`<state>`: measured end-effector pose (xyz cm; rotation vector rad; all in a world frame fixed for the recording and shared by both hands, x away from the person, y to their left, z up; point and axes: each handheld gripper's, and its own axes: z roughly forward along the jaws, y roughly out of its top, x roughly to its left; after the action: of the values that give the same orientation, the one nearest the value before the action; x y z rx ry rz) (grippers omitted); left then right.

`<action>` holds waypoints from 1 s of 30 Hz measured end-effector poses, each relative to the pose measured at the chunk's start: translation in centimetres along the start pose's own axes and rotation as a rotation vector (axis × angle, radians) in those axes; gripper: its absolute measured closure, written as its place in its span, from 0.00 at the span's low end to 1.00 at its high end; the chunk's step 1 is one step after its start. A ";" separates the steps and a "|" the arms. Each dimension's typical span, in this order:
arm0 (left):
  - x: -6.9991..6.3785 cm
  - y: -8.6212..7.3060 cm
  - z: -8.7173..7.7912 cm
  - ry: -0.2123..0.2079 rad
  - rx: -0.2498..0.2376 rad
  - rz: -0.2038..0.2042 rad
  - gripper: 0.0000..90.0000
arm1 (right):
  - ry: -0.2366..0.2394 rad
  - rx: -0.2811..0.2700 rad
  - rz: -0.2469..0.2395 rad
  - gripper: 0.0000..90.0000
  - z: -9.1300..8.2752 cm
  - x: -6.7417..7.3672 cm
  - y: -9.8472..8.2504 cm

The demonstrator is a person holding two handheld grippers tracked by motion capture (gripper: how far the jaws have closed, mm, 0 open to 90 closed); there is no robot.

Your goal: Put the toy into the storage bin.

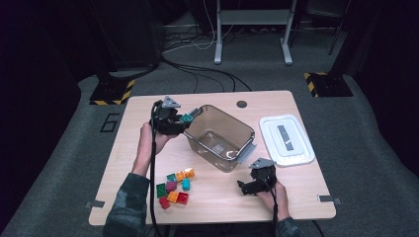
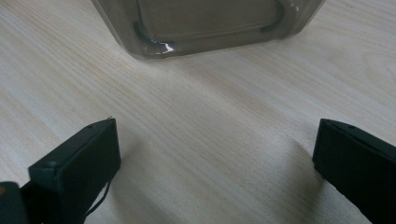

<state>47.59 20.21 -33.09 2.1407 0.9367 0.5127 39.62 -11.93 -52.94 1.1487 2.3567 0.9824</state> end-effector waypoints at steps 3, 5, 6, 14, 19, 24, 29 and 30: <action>-0.2 0.4 0.7 -0.005 0.008 0.007 0.65 | -0.002 0.001 -0.001 0.00 0.0 0.0 0.0; -0.3 0.8 1.2 -0.006 0.024 0.018 0.65 | -0.002 0.000 -0.001 0.00 0.0 0.0 0.0; -0.4 0.8 1.5 -0.004 0.030 0.019 0.65 | -0.002 0.000 -0.001 0.00 0.0 0.0 0.0; -0.2 1.1 3.4 -0.022 0.052 -0.006 0.65 | -0.001 0.000 0.000 0.00 0.0 0.0 0.0; -0.1 1.4 4.5 -0.020 0.070 -0.017 0.65 | -0.005 -0.003 0.010 0.00 0.0 0.1 0.0; -0.4 1.8 5.3 -0.015 0.098 0.002 0.65 | -0.006 -0.003 0.010 0.00 0.0 0.1 0.0; -0.7 2.2 6.0 -0.014 0.114 0.004 0.65 | -0.006 -0.003 0.010 0.00 0.0 0.1 0.0; -0.8 2.2 6.2 -0.013 0.108 0.000 0.65 | -0.005 -0.002 0.007 0.00 0.0 0.1 0.0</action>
<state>51.80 15.67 -35.50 2.2381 0.9763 0.4568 39.59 -11.87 -52.94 1.1587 2.3481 0.9829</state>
